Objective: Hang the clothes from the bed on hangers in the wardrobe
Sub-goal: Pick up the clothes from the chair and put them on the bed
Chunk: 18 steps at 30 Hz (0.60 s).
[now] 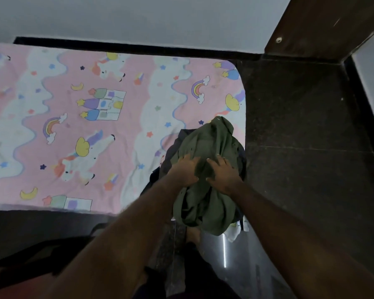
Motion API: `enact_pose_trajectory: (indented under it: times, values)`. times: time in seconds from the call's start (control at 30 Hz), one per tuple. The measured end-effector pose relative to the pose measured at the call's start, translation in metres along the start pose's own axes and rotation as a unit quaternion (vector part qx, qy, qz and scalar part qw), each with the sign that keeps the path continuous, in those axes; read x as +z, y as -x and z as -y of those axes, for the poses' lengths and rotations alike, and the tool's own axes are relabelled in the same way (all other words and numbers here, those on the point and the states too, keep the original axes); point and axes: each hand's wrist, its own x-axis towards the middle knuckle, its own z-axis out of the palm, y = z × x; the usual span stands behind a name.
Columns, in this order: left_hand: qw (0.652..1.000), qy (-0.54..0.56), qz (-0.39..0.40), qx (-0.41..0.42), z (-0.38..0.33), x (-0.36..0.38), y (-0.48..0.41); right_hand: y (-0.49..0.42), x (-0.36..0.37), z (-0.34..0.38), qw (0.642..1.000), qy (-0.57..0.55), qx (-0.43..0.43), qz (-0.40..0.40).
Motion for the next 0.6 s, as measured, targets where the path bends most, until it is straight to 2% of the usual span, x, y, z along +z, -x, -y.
enact_pose_trajectory:
  times: [0.07, 0.17, 0.27, 0.47, 0.6]
  values:
    - [1.000, 0.000, -0.006, -0.005, -0.001, -0.005, 0.007, -0.002, -0.007, 0.014, 1.000, 0.001, -0.017, -0.005]
    - [0.998, 0.012, -0.059, -0.018, 0.018, -0.007, 0.019, -0.009, -0.017, 0.047, 0.998, 0.016, -0.060, -0.014]
    - [0.991, 0.019, -0.105, -0.084, 0.039, -0.026, 0.059, -0.020, -0.023, 0.097, 0.991, 0.051, -0.121, -0.034]
    - [0.961, 0.013, -0.170, -0.215, 0.128, -0.055, 0.164, -0.015, -0.024, 0.240, 0.956, 0.117, -0.266, -0.038]
    - [0.919, 0.031, -0.229, -0.318, 0.206, -0.062, 0.274, 0.013, -0.009, 0.370, 0.915, 0.156, -0.368, -0.046]
